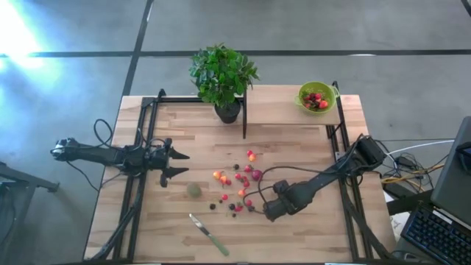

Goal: Pick & Place Fruit
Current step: Put the lemon into the green strainer bowl on the shelf

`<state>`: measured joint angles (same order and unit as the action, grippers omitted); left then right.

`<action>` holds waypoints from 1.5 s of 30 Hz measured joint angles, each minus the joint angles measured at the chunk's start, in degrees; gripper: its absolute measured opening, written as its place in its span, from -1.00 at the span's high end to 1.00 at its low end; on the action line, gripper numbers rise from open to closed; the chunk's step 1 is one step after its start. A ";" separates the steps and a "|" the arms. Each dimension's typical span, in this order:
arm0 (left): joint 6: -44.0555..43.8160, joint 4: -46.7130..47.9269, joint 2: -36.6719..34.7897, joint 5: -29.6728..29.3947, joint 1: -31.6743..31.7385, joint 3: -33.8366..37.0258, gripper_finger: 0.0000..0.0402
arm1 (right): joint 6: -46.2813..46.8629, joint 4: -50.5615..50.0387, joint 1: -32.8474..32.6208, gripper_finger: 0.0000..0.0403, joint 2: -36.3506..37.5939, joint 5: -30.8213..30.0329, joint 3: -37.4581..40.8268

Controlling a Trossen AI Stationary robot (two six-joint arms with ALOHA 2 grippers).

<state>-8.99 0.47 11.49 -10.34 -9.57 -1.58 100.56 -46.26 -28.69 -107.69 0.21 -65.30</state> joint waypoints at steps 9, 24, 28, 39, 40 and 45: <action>0.00 0.00 0.00 -0.01 0.01 0.02 -0.14 | -0.37 0.13 -0.02 0.02 -0.05 0.09 0.01; 0.00 0.02 0.02 -0.01 -0.01 0.00 -0.14 | -3.34 -1.83 0.28 0.02 2.53 -1.40 0.17; 0.00 0.00 0.02 0.01 0.01 0.01 -0.14 | -3.54 -3.76 0.55 0.02 4.49 -2.51 0.17; 0.00 0.01 0.02 -0.01 0.00 0.01 -0.14 | -8.02 -12.38 5.15 0.01 16.42 -14.50 0.15; -0.01 0.00 0.04 -0.01 0.00 0.02 -0.14 | -9.33 -12.45 6.11 0.01 17.80 -16.42 0.15; 0.00 0.02 0.04 0.01 0.01 0.00 -0.14 | -16.94 -13.66 12.12 0.02 24.77 -24.17 0.18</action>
<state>-8.99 0.49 11.53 -10.33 -9.56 -1.58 83.62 -59.92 -16.57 -82.92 -23.96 -65.12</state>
